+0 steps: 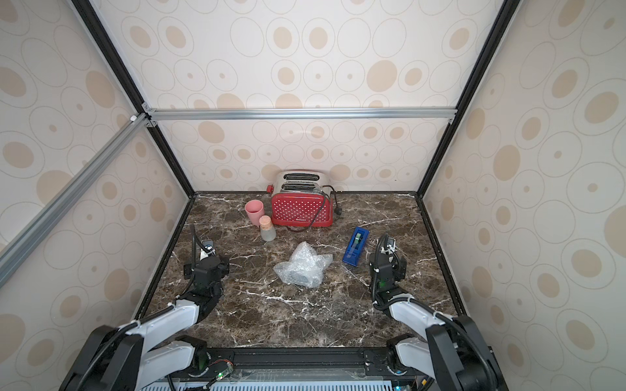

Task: Wrap bowls in bubble wrap
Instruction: Reset both arms

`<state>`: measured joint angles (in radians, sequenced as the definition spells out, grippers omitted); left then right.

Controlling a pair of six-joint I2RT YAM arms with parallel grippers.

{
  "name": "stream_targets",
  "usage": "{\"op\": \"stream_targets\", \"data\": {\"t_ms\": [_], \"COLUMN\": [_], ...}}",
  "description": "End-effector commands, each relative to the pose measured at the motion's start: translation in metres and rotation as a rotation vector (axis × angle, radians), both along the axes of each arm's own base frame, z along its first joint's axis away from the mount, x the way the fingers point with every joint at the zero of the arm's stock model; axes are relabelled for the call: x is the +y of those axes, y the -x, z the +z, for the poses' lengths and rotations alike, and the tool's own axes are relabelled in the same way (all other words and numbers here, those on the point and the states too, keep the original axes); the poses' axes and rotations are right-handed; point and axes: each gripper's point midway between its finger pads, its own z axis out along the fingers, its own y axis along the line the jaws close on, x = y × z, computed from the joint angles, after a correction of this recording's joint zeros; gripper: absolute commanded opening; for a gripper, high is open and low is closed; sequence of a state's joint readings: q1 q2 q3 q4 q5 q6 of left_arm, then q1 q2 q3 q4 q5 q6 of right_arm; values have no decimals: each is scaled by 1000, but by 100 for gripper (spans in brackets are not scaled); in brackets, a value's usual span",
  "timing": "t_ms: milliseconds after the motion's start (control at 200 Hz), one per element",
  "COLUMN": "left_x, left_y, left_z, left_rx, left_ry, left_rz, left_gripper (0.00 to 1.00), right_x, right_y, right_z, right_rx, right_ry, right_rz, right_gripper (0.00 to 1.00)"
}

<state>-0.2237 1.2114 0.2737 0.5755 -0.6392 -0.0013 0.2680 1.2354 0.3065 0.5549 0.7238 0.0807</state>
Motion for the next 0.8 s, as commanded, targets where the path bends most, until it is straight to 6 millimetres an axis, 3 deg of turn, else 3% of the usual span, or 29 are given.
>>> {"op": "stream_targets", "data": {"t_ms": [0,90,165,250,376,466,511,566,601,636,641,656,666,796], "left_x": [-11,-1,12,0,0,0,0,0,0,0,0,0,0,0], "left_y": [-35,-49,-59,-72,-76,-77,-77,-77,-77,-77,-77,-77,-77,-77], "left_z": [27,25,4,-12,-13,-11,-11,-11,-11,-11,-11,-11,-11,-11], "left_rx": [-120,-170,-182,-83,-67,-77,-74,-75,-74,-75,-75,-75,-75,-74], "left_ry": [29,83,160,177,204,211,212,212,212,213,212,211,212,212], "left_rz": [-104,-115,-99,-184,-200,-204,-206,-206,-206,-206,-207,-204,-205,-206], "left_gripper": [99,99,99,98,99,99,99,99,99,99,99,99,99,99], "right_x": [-5,-11,-16,-18,-11,16,13,12,8,8,8,8,8,7], "right_y": [-14,-18,-21,-27,-36,-54,-65,-60,-63,-65,-64,-64,-63,-64], "right_z": [23,23,10,12,2,-18,-14,-23,-20,-17,-17,-17,-20,-19], "right_rx": [-132,-171,-196,-243,-157,-66,-111,2,-52,-88,-82,-66,-42,-52], "right_ry": [8,-3,-78,-66,-116,-124,-75,-126,-128,-107,-107,-112,-118,-124], "right_rz": [-10,-19,-7,7,69,233,223,200,197,205,205,203,199,195], "right_gripper": [82,82,82,81,79,73,75,75,74,76,78,96,100,99]}}
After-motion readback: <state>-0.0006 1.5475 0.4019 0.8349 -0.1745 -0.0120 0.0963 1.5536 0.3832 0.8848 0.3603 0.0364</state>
